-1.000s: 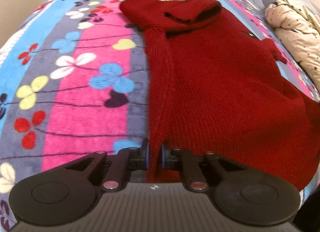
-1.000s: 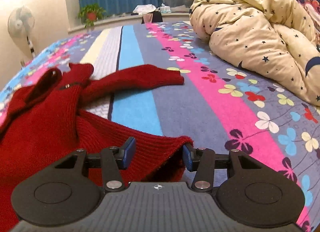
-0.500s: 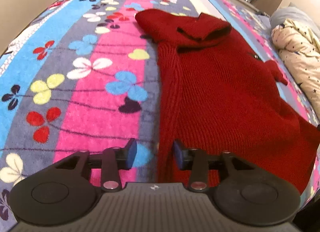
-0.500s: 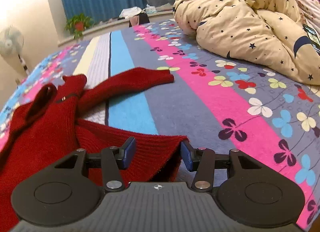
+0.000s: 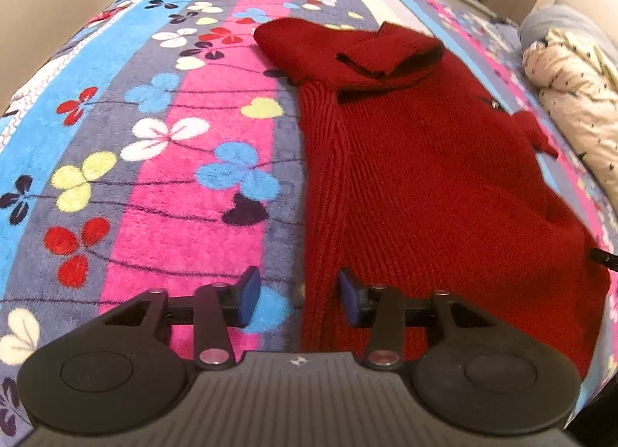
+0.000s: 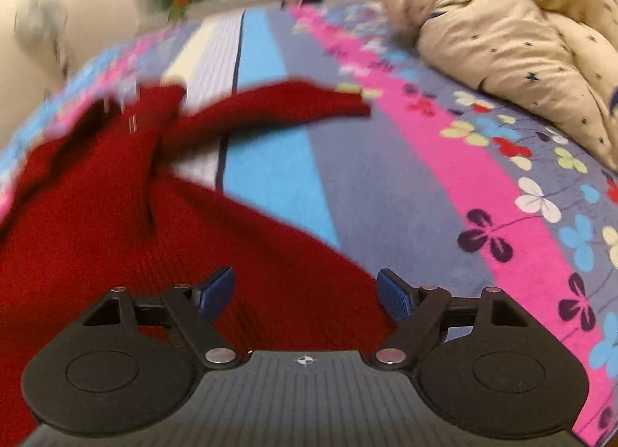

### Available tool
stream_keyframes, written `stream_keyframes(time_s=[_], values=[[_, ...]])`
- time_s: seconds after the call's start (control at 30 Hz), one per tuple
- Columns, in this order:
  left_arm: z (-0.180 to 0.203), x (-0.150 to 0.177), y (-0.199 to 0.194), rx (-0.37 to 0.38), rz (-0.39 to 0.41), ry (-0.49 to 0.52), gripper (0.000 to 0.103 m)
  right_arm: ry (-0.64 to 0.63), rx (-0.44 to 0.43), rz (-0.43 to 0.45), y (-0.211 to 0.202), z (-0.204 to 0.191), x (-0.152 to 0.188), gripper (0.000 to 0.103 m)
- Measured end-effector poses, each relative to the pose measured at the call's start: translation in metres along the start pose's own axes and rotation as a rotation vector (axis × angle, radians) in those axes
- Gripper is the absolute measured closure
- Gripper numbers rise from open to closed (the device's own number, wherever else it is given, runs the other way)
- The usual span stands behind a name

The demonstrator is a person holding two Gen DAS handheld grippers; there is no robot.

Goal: Fold small clothes

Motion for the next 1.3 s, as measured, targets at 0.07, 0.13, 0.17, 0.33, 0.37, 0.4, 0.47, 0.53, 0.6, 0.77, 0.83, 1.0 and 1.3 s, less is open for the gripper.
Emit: stream_keyframes(time_s=[0.07, 0.13, 0.17, 0.33, 0.37, 0.4, 0.47, 0.53, 0.6, 0.77, 0.83, 1.0, 1.3], values=[[-0.001, 0.001, 0.002, -0.012, -0.001, 0.011, 0.091, -0.055, 0.013, -0.034, 0.01, -0.007, 0.005, 0.027], [-0.006, 0.001, 0.001, -0.008, -0.001, -0.012, 0.092, -0.094, 0.017, -0.065, 0.016, -0.011, 0.01, 0.06], [-0.008, 0.0, -0.001, -0.003, 0.002, -0.024, 0.092, -0.104, 0.028, -0.087, 0.019, -0.011, 0.012, 0.088], [-0.018, 0.001, -0.018, 0.0, 0.029, -0.076, 0.092, -0.069, 0.002, 0.002, -0.013, -0.005, 0.005, 0.09], [-0.019, 0.002, -0.021, -0.005, 0.033, -0.079, 0.092, -0.042, -0.018, 0.02, -0.025, -0.002, 0.004, 0.091], [-0.02, 0.003, -0.022, -0.014, 0.031, -0.08, 0.092, -0.013, -0.037, 0.025, -0.037, 0.001, 0.006, 0.091], [-0.02, 0.005, -0.018, -0.032, 0.0, -0.071, 0.092, 0.033, -0.063, -0.015, -0.051, 0.007, 0.015, 0.091], [-0.015, 0.007, -0.008, -0.039, -0.049, -0.035, 0.09, 0.089, -0.121, -0.111, -0.05, 0.013, 0.031, 0.091], [-0.01, 0.005, -0.008, -0.064, -0.03, -0.01, 0.085, 0.074, -0.154, -0.212, -0.038, 0.012, 0.044, 0.087], [-0.001, -0.019, -0.053, -0.063, 0.288, -0.012, 0.055, 0.096, -0.125, 0.041, -0.064, 0.024, 0.011, 0.055], [0.008, -0.023, -0.063, 0.015, 0.344, -0.002, 0.055, 0.139, -0.134, 0.177, -0.076, 0.031, -0.01, 0.045], [0.04, -0.018, -0.047, 0.099, 0.27, 0.138, 0.056, 0.213, -0.249, 0.23, -0.042, 0.029, -0.048, 0.046], [0.059, 0.023, 0.019, 0.008, 0.001, 0.375, 0.052, 0.386, -0.338, 0.185, 0.074, 0.023, -0.094, 0.026]])
Point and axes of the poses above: each gripper's, at about its wrist camera, not at the fingertips, and y roughly the way its jaws point, z to its right, x to its underside, the point moved 5 cm from there along y, roughly the way its jaws point, and after that the axes turned 12 degrees about -x, right-handed, at the moved point
